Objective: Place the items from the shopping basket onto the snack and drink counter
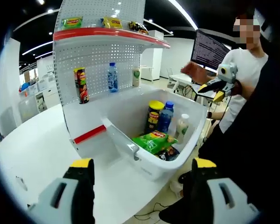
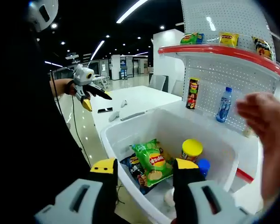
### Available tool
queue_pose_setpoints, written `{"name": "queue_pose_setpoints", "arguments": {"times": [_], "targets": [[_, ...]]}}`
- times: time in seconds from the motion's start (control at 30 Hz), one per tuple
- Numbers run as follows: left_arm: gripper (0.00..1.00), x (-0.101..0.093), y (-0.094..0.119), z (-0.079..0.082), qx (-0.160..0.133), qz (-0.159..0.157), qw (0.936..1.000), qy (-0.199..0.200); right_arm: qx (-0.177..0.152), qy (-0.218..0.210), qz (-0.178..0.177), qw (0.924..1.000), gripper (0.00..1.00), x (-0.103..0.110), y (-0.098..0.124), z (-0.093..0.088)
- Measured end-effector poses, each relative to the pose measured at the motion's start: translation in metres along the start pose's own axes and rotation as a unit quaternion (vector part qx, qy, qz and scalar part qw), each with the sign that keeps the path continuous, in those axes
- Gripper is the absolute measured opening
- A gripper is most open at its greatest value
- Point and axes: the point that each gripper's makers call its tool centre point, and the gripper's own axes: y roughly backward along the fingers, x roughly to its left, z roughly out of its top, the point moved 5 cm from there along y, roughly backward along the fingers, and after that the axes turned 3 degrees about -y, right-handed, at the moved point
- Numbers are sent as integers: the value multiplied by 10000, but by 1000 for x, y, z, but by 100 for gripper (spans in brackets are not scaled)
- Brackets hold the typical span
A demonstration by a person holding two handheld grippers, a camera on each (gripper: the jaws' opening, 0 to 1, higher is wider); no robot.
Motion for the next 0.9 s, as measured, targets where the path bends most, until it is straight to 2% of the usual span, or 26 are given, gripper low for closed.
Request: {"name": "queue_pose_setpoints", "arguments": {"times": [0.13,0.3,0.5,0.7,0.9], "targets": [[85,0,4,6,-46,-4,10000,38,201,15,-226,9995,49,-27,7,-5],[85,1,8,11,-81,75,9999,68,501,89,-358,9981,53,-50,18,-16],[85,-3,9,19,-180,111,9997,140,372,-107,-423,9984,55,-63,32,-21],[85,-7,2,18,-76,85,9998,134,684,-75,-577,9960,54,-73,39,-36],[85,-4,1,21,-25,137,9998,136,668,-227,-531,9961,53,-75,39,-39]]}}
